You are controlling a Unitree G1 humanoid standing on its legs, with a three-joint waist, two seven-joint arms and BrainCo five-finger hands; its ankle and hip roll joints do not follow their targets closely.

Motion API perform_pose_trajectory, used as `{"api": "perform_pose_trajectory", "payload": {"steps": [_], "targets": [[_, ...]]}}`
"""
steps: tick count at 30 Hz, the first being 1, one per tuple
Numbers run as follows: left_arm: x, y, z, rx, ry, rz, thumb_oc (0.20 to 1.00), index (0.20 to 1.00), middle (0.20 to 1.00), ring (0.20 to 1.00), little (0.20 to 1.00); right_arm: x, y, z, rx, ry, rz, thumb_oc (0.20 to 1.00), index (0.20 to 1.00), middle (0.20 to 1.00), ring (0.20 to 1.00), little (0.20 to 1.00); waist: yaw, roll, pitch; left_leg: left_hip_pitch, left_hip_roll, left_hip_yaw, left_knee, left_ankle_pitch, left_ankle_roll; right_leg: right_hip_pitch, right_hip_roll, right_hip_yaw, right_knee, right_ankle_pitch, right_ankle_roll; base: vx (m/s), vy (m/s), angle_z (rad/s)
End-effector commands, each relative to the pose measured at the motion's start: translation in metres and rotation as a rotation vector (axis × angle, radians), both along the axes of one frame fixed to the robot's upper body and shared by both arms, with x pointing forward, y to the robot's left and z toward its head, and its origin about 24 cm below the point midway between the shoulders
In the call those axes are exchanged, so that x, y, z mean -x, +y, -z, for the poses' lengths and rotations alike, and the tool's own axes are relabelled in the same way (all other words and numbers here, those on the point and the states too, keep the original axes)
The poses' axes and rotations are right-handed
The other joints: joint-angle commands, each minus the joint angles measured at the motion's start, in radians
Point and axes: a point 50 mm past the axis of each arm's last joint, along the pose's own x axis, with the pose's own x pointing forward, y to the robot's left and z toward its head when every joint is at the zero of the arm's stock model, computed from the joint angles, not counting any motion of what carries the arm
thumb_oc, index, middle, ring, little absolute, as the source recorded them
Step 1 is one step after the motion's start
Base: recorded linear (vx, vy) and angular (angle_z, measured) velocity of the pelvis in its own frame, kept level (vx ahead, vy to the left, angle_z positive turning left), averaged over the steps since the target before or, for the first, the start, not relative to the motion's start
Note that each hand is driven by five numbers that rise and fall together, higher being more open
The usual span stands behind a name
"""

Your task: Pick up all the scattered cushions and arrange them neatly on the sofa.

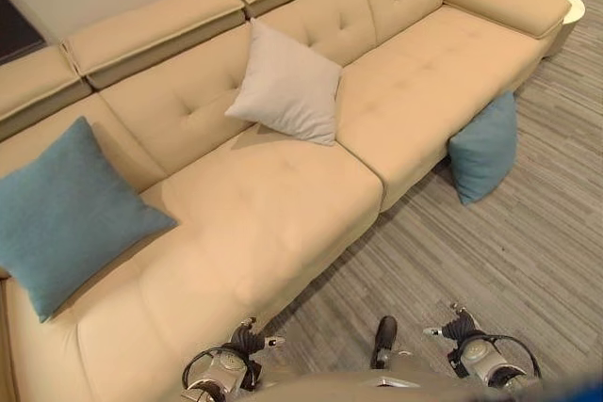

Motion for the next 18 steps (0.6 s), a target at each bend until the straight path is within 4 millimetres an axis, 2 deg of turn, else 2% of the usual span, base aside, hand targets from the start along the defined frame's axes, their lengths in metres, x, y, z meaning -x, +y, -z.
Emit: {"api": "perform_pose_trajectory", "payload": {"steps": [1,3,5,7,10,12,13,14,15,16,17,18], "targets": [[-0.017,-0.023,-0.003,0.062,-0.054,0.043,1.000,1.000,1.000,1.000,1.000,-0.001,-0.016,-0.005,0.042,-0.017,0.024,1.000,1.000,1.000,1.000,1.000,-0.006,-0.008,0.059,-0.026,0.002,0.068,-0.228,0.004,0.077,0.046,-0.040,0.021,0.071,-0.133,0.123,0.18,-0.162,0.23],[-0.019,-0.025,-0.004,0.063,-0.061,0.055,1.000,1.000,1.000,1.000,1.000,0.006,-0.016,-0.002,0.044,-0.001,0.033,1.000,1.000,1.000,1.000,1.000,0.002,-0.008,0.059,-0.058,-0.032,0.108,-0.358,-0.022,0.094,0.079,-0.027,0.009,0.049,-0.143,0.136,0.22,-0.087,0.31],[-0.018,-0.025,-0.004,0.061,-0.064,0.056,1.000,1.000,1.000,1.000,1.000,0.011,-0.016,0.000,0.048,0.012,0.031,1.000,1.000,1.000,1.000,1.000,0.009,0.005,0.054,-0.084,-0.041,0.141,-0.470,0.051,0.093,0.104,-0.004,0.003,0.038,-0.158,0.141,0.22,-0.039,0.21],[-0.014,-0.022,-0.003,0.062,-0.055,0.045,1.000,1.000,1.000,1.000,1.000,0.011,-0.014,0.000,0.051,0.021,0.021,1.000,1.000,1.000,1.000,1.000,0.033,0.019,0.058,-0.113,-0.056,0.146,-0.532,0.112,0.080,0.133,0.031,0.023,0.039,-0.181,0.140,0.27,0.006,0.16],[0.000,-0.017,0.002,0.052,-0.012,0.010,1.000,1.000,1.000,1.000,1.000,0.013,-0.007,0.003,0.041,0.030,-0.007,1.000,1.000,1.000,1.000,1.000,0.047,0.014,0.040,-0.083,-0.070,0.126,-0.548,0.094,0.100,0.155,0.034,0.039,0.050,-0.200,0.144,0.27,0.061,-0.43],[0.007,-0.013,0.003,0.046,0.006,-0.015,1.000,1.000,1.000,1.000,1.000,0.014,-0.002,0.004,0.030,0.035,-0.025,1.000,1.000,1.000,1.000,1.000,0.057,0.007,0.027,-0.060,-0.078,0.123,-0.556,0.078,0.115,0.160,0.023,0.045,0.084,-0.213,0.153,0.28,0.109,-0.53],[0.008,-0.010,0.003,0.042,0.007,-0.027,1.000,1.000,1.000,1.000,1.000,0.013,0.000,0.004,0.028,0.037,-0.038,1.000,1.000,1.000,1.000,1.000,0.072,0.002,0.015,-0.034,-0.093,0.124,-0.570,0.058,0.135,0.152,0.006,0.048,0.152,-0.219,0.173,0.30,0.180,-0.21],[0.004,-0.006,0.002,0.032,-0.005,-0.028,1.000,1.000,1.000,1.000,1.000,0.009,0.002,0.003,0.027,0.027,-0.054,1.000,1.000,1.000,1.000,1.000,0.072,0.009,0.019,-0.002,-0.094,0.122,-0.574,0.035,0.159,0.094,-0.026,0.049,0.294,-0.202,0.204,0.23,0.152,-0.15],[0.004,-0.006,0.002,0.032,-0.005,-0.028,1.000,1.000,1.000,1.000,1.000,0.009,0.002,0.003,0.027,0.027,-0.054,1.000,1.000,1.000,1.000,1.000,0.073,0.008,0.019,-0.003,-0.095,0.123,-0.574,0.034,0.160,0.089,-0.028,0.051,0.302,-0.205,0.205,0.14,0.148,-0.36],[-0.001,-0.004,-0.001,0.024,-0.026,-0.019,1.000,1.000,1.000,1.000,1.000,0.003,0.003,0.001,0.022,0.009,-0.059,1.000,1.000,1.000,1.000,1.000,0.058,0.022,0.029,0.022,-0.097,0.117,-0.578,0.019,0.177,0.009,-0.055,0.051,0.444,-0.168,0.237,0.08,0.075,-0.25],[-0.004,0.004,-0.003,0.021,-0.033,-0.029,1.000,1.000,1.000,1.000,1.000,0.010,-0.027,-0.003,0.025,0.059,0.008,1.000,1.000,1.000,1.000,1.000,0.043,0.016,0.034,0.032,-0.098,0.115,-0.581,0.014,0.180,-0.026,-0.068,0.060,0.485,-0.137,0.246,0.17,0.062,-0.05],[-0.016,0.007,-0.008,-0.002,-0.066,0.002,1.000,1.000,1.000,1.000,1.000,-0.001,-0.017,-0.006,0.048,-0.019,-0.030,1.000,1.000,1.000,1.000,1.000,0.033,0.026,0.041,0.057,-0.097,0.095,-0.593,0.008,0.186,-0.071,-0.086,0.051,0.481,-0.129,0.226,0.16,-0.024,0.17]]}}
